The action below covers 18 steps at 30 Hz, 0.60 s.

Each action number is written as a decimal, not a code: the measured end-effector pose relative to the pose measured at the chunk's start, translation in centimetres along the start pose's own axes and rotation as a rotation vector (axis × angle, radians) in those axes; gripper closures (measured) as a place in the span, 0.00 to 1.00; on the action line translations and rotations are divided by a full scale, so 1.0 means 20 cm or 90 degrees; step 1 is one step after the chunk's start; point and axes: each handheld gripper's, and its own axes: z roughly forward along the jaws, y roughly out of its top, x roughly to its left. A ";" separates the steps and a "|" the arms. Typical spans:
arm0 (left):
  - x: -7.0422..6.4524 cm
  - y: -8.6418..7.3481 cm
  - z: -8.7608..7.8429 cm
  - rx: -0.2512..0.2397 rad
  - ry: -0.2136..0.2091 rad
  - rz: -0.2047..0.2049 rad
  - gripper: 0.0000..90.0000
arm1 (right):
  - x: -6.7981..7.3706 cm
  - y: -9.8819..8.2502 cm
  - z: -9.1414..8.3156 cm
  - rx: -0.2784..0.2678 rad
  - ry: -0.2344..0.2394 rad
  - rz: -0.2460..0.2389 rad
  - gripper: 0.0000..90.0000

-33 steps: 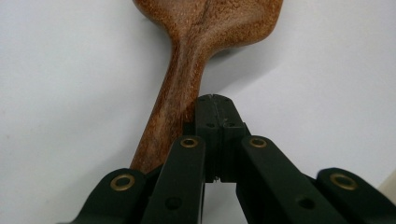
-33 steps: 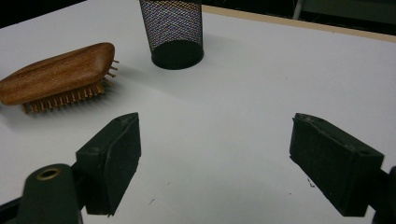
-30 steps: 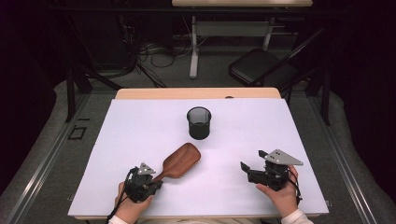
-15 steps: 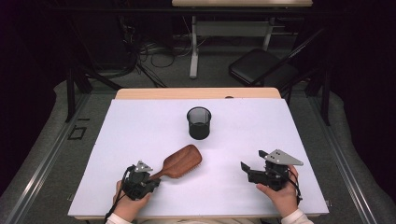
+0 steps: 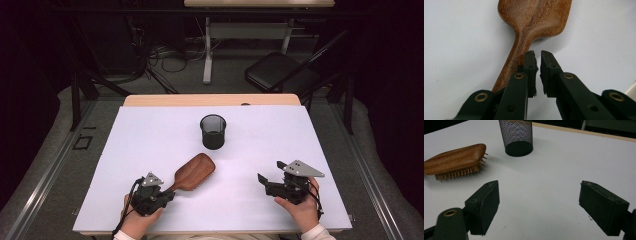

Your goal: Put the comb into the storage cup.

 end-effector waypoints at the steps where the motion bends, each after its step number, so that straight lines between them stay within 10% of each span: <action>1: 0.00 0.00 0.00 -0.003 0.002 0.002 0.89 | 0.00 0.00 0.00 0.000 0.000 0.000 0.18; 18: 0.04 0.01 -0.07 -0.068 -0.004 0.004 0.65 | 0.00 0.00 0.00 0.005 0.000 0.000 0.18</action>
